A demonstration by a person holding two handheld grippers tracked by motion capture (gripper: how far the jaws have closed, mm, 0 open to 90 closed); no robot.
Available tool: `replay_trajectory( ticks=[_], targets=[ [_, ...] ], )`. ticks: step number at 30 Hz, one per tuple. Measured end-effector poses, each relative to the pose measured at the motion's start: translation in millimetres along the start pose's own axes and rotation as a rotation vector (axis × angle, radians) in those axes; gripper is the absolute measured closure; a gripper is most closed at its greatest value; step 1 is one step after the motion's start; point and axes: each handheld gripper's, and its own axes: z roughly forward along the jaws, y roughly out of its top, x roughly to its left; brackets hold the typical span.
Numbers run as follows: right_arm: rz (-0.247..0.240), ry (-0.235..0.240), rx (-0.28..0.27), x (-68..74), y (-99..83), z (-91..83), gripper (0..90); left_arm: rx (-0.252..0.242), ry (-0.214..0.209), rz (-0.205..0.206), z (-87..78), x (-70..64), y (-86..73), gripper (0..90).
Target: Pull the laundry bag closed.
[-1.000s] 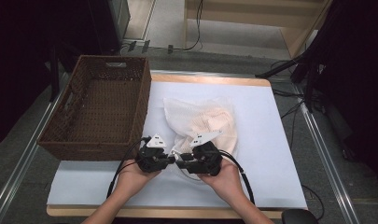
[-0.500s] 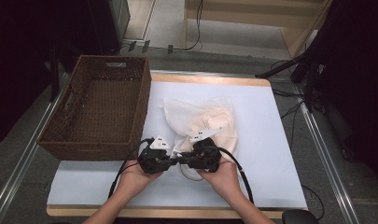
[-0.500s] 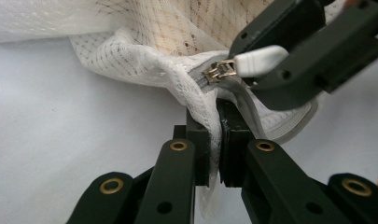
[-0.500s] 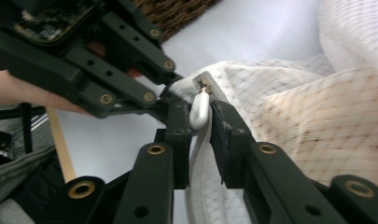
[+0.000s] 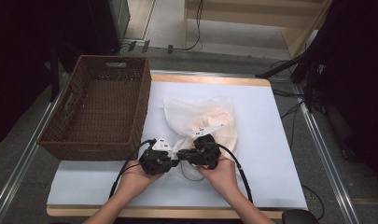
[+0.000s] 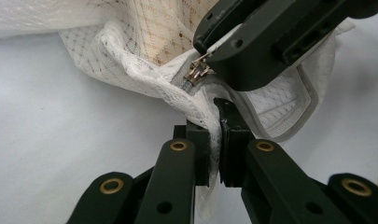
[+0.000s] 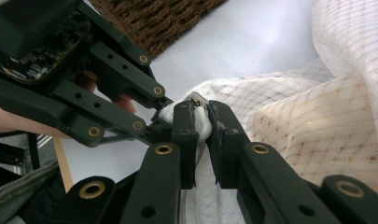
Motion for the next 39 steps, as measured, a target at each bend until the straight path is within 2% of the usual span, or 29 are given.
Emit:
replay_trajectory(
  ticks=[7,11,19,26,32,36,39],
  targets=[
    [-0.038,0.02,0.022,6.0,0.8,0.1,87.5,0.006,0.012,-0.014,-1.5,4.2,-0.2,79.7],
    [-0.052,0.021,0.022,9.5,1.1,0.1,87.5,-0.005,-0.002,-0.03,-4.0,6.3,0.3,86.1],
    [-0.039,0.017,0.008,7.5,2.2,-3.5,87.6,-0.009,-0.023,-0.065,-11.0,8.5,4.4,88.6],
    [-0.035,0.001,0.008,4.4,2.5,-7.0,87.8,-0.018,-0.014,-0.09,-16.5,13.2,4.9,88.9],
    [-0.033,-0.014,0.009,0.8,2.9,-17.7,87.8,-0.041,-0.001,-0.101,-22.8,18.9,3.8,88.7],
    [-0.028,-0.012,0.017,1.5,2.5,-19.0,87.8,-0.036,0.002,-0.099,-22.7,18.2,4.0,88.8],
    [-0.033,-0.02,0.028,1.6,2.2,-18.1,87.8,-0.027,-0.005,-0.118,-22.7,19.3,3.9,88.9]
  ],
)
